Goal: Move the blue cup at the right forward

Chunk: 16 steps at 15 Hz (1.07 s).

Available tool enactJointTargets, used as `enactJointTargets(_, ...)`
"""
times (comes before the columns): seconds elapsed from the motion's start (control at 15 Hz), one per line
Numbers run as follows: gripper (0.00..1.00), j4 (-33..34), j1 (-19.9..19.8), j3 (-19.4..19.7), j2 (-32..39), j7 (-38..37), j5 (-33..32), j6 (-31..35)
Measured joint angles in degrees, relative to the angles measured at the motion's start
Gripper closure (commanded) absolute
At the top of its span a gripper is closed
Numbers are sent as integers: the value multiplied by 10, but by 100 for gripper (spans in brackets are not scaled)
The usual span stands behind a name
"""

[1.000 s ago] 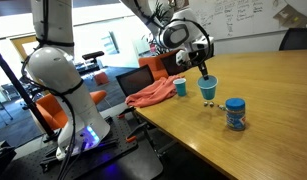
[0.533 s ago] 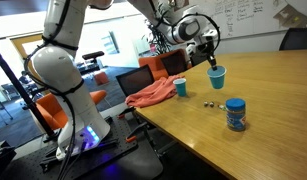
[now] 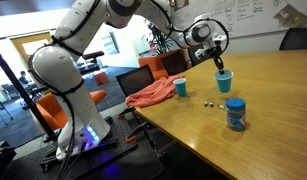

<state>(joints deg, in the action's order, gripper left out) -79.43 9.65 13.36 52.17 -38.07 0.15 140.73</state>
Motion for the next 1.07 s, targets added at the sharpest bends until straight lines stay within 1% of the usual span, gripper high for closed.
enactJointTargets(0.27,99,71,-5,1,66,-5,-12,-26)
enactJointTargets(0.33,70,83,-7,1,78,-5,-15,-26)
enactJointTargets(0.4,68,93,-8,1,88,-5,-17,-26)
enactJointTargets(0.47,62,100,-10,2,96,-5,-20,-26)
enactJointTargets(0.8,23,106,-11,7,101,-1,-24,-27)
enactJointTargets(0.87,16,98,-11,7,93,6,-25,-26)
enactJointTargets(1.0,2,61,-10,7,59,25,-25,-18)
enactJointTargets(1.07,0,40,-10,7,39,37,-25,-18)
